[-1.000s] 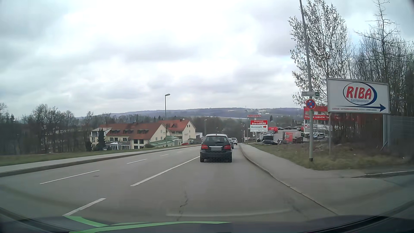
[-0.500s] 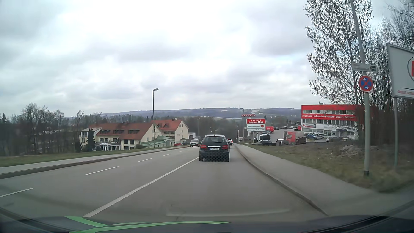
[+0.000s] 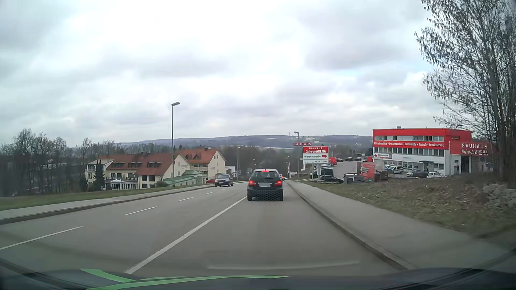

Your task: Follow the waypoints while adhering to traffic rules and regulations

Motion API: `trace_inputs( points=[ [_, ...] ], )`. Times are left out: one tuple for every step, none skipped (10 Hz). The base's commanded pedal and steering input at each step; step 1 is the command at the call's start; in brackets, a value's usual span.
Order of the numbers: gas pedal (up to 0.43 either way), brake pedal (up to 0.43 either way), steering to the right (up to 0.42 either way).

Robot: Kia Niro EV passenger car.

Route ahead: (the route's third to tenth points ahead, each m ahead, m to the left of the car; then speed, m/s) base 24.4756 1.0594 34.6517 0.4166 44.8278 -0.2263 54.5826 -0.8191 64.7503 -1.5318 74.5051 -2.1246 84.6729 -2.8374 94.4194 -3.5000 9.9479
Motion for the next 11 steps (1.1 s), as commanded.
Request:
trace_inputs(
  points=[
    [0.079,0.0,0.021],
    [0.079,0.0,0.02],
    [0.079,0.0,0.019],
    [0.079,0.0,0.018],
    [0.079,0.0,0.017],
    [0.079,0.0,0.017],
    [0.079,0.0,0.016],
    [0.079,0.0,0.014],
    [0.059,0.0,0.012],
    [0.047,0.0,0.011],
    [0.0,0.0,0.01]
  ],
)
